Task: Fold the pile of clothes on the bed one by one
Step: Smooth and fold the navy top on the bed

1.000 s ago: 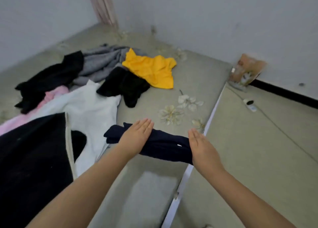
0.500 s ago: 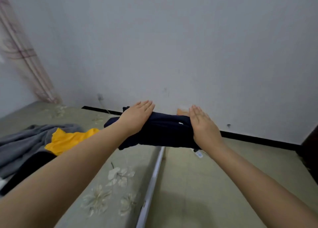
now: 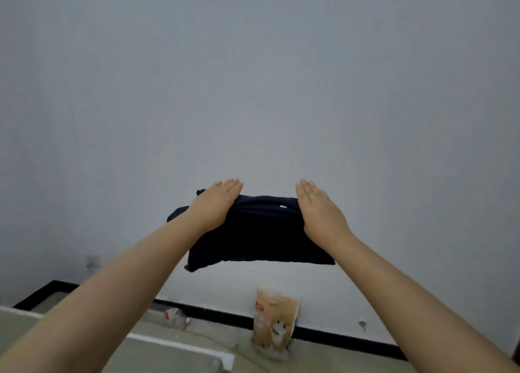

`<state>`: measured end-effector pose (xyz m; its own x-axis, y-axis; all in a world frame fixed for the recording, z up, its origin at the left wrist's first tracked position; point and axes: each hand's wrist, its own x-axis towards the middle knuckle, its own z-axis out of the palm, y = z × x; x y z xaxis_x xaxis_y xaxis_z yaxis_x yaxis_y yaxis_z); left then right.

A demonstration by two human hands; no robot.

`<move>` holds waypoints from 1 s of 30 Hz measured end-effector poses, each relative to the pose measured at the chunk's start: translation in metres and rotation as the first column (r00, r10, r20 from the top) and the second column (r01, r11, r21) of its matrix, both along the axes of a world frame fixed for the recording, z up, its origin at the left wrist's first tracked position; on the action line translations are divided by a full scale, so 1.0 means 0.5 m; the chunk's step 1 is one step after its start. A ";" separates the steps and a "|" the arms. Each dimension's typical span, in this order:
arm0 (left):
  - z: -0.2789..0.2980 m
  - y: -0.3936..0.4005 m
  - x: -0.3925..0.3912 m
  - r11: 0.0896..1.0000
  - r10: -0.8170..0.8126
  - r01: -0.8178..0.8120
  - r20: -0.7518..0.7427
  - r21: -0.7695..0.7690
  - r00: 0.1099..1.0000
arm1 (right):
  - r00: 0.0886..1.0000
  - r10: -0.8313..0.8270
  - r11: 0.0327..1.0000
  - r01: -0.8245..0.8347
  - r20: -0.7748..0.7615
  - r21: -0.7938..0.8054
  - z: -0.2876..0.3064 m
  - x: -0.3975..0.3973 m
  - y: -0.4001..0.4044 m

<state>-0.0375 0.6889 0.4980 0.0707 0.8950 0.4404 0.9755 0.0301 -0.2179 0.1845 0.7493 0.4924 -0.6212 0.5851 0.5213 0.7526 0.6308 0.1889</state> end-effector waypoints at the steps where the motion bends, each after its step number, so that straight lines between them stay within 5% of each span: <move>1: 0.016 0.045 -0.009 1.000 -0.007 0.007 0.001 0.019 1.000 | 1.000 -0.016 1.000 0.016 -0.007 0.003 0.015 -0.010 0.039; 10: 0.025 0.417 -0.100 0.996 0.035 -0.038 0.027 0.087 0.999 | 0.998 0.053 0.998 -0.052 -0.037 0.027 0.028 -0.100 0.440; 18: 0.033 0.695 -0.242 0.954 0.298 -0.297 0.007 -0.041 0.955 | 0.960 0.279 0.957 -0.280 -0.032 -0.069 0.007 -0.289 0.818; 30: -0.046 0.774 -0.624 0.751 0.660 -0.660 -0.012 -0.005 0.751 | 0.770 0.638 0.764 -0.634 -0.004 -0.123 -0.062 -0.802 1.018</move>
